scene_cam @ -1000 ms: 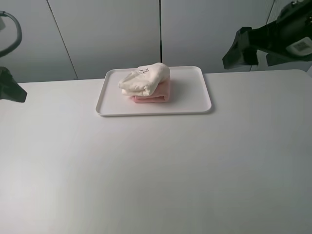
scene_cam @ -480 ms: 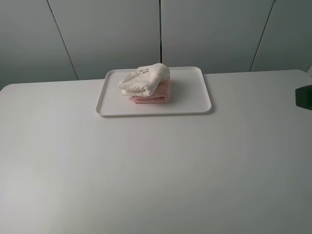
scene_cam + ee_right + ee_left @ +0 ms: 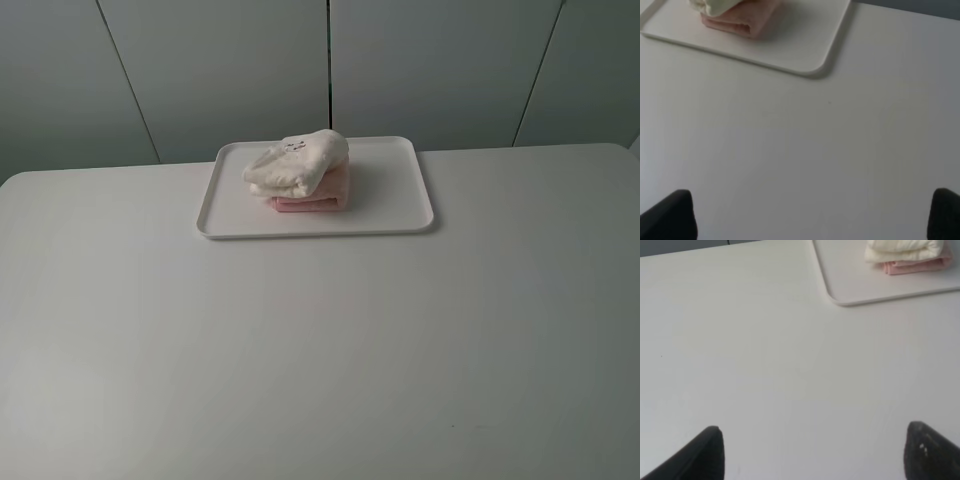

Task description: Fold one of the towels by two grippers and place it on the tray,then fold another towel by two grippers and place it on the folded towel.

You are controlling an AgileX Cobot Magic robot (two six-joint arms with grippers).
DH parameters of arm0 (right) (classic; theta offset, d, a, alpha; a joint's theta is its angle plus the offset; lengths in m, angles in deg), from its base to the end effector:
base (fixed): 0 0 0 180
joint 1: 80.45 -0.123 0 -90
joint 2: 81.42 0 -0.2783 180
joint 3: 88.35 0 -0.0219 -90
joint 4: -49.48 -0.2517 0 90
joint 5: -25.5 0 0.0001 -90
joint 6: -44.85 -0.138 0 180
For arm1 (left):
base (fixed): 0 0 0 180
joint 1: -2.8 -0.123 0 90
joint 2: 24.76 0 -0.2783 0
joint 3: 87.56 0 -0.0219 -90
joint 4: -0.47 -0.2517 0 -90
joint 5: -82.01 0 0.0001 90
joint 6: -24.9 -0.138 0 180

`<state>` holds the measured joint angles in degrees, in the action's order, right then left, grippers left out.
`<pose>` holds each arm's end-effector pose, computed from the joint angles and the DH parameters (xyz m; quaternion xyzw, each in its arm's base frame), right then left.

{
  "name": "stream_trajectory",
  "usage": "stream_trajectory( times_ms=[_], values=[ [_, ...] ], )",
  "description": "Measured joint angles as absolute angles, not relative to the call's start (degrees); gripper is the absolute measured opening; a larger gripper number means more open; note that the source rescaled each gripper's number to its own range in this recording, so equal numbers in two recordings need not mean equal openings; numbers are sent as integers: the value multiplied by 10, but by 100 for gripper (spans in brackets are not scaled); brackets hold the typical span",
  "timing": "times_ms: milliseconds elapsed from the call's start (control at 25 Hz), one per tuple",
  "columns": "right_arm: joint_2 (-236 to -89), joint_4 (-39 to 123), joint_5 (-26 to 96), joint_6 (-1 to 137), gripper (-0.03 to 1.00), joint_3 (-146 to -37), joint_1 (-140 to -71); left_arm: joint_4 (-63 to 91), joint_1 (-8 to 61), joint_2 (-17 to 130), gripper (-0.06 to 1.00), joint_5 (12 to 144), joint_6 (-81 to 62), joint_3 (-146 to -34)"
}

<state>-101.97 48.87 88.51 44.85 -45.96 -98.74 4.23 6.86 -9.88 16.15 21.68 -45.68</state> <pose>0.0615 0.0217 0.2736 -0.1416 0.8795 0.0775 0.4478 0.0449 -0.0115 0.2765 0.0583 0.8748 -0.0362 0.4796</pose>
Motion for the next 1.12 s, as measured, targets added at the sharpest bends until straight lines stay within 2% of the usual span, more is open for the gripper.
stream_trajectory(
  times_ms=[240, 560, 1120],
  values=[
    [-975, 489, 885, 448, 100, -460, -987, 42, 69, -164, 93, 187, 238, -402],
    [-940, 501, 888, 448, 100, -408, -987, 40, 69, -168, 93, 196, 243, -399],
    [-939, 495, 884, 448, 100, -407, -987, 40, 69, -168, 93, 196, 243, -399]
  ],
)
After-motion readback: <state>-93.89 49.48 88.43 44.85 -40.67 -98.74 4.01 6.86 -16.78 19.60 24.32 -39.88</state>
